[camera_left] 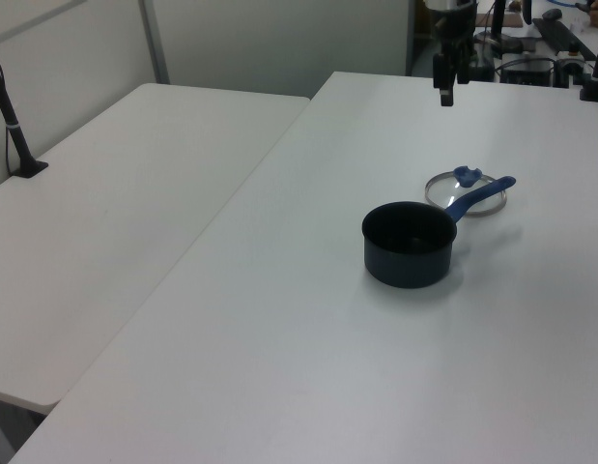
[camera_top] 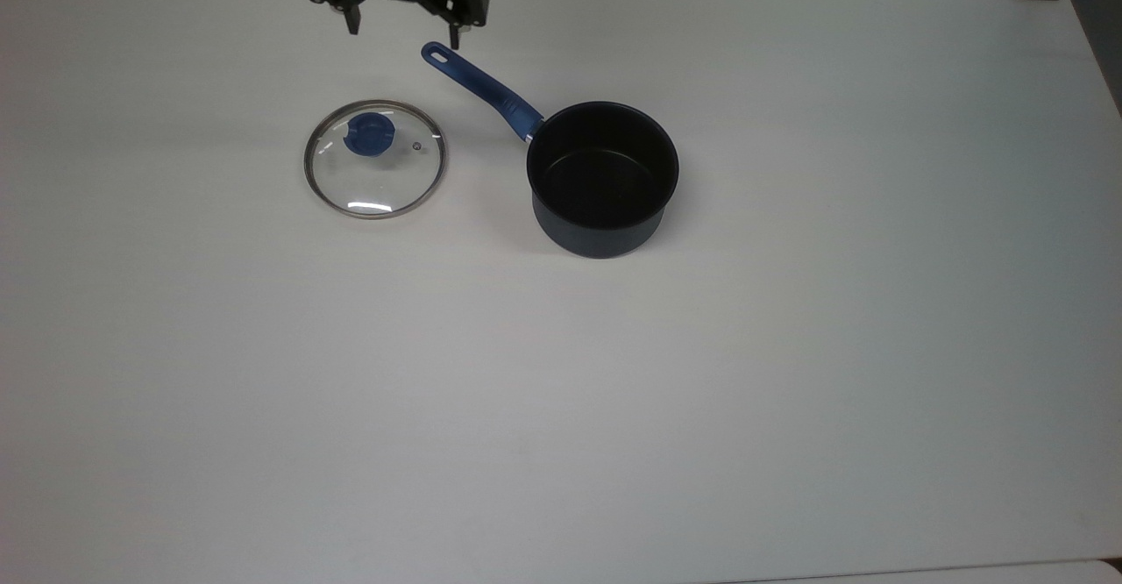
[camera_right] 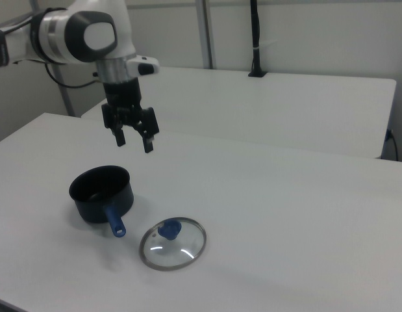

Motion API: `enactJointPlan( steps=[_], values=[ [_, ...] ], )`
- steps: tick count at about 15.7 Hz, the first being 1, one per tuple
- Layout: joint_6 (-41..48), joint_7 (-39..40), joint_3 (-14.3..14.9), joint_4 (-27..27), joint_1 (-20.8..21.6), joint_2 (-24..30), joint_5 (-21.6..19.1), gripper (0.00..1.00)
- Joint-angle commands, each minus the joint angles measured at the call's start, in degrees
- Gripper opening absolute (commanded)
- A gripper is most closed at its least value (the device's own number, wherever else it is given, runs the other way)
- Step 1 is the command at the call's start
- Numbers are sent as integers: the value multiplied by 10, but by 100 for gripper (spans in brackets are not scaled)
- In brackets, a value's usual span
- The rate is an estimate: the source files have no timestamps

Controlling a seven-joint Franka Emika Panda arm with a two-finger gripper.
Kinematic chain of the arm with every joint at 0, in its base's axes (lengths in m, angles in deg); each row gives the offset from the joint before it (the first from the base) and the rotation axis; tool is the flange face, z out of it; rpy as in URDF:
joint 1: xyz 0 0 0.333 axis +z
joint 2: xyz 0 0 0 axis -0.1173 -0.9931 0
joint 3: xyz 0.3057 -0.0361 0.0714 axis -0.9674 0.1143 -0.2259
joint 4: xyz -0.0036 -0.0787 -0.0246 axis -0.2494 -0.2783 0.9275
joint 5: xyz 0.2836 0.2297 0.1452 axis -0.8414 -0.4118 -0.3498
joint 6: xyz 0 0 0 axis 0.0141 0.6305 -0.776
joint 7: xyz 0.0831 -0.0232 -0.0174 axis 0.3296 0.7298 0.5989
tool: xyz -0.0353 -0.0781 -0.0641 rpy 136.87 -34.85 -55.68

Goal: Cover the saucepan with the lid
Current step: 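Move the gripper from rest toward the glass lid's blue knob, then lower the gripper onto the blue knob and close on it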

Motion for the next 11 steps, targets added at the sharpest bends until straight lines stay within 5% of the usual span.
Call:
enactJointPlan(
  steps=[1, 6, 11],
  values=[
    [-36, 2, -7, -37, -28, 2, -2, 100],
    [-48, 64, 1, -74, -50, -1, -2, 100],
    [-158, 71, 14, -153, -60, 3, 0, 100]
  ],
)
